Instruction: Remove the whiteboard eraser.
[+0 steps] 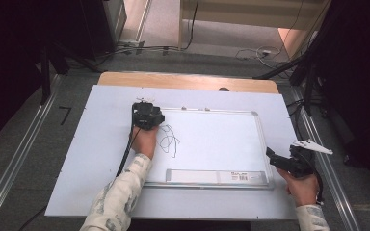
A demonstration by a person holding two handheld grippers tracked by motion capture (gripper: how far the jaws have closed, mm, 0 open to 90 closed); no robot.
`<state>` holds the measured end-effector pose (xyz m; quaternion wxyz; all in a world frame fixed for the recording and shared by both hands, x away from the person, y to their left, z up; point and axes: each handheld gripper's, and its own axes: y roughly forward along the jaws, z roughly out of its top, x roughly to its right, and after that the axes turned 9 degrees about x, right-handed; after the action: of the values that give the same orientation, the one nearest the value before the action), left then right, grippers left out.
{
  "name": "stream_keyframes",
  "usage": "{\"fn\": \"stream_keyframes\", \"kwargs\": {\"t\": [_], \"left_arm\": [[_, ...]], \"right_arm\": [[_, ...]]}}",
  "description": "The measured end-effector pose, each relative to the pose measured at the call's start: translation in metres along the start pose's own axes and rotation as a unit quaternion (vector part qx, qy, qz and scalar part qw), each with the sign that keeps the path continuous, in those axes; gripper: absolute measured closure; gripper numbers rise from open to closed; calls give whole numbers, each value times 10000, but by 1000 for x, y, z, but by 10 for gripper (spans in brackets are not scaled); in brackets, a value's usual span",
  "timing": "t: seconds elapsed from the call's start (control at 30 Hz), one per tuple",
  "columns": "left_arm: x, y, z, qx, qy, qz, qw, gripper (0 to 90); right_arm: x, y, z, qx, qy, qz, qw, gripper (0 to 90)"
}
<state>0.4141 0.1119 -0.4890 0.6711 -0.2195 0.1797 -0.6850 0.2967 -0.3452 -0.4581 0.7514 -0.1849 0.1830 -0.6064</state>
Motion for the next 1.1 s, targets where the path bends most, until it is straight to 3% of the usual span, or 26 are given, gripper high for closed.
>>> {"fn": "stream_keyframes", "kwargs": {"t": [0.23,0.57,0.87,1.1], "left_arm": [[3,0,-1,47,211,62,9997,414],[2,-1,0,44,229,-4,9997,418],[1,-6,-1,9,401,-93,9992,418],[3,-23,8,285,482,-244,9981,415]], "right_arm": [[0,0,0,-1,8,2,10000,81],[0,0,0,4,-3,1,10000,82],[0,0,0,2,-4,-7,10000,82],[0,0,0,2,2,-16,10000,83]]}}
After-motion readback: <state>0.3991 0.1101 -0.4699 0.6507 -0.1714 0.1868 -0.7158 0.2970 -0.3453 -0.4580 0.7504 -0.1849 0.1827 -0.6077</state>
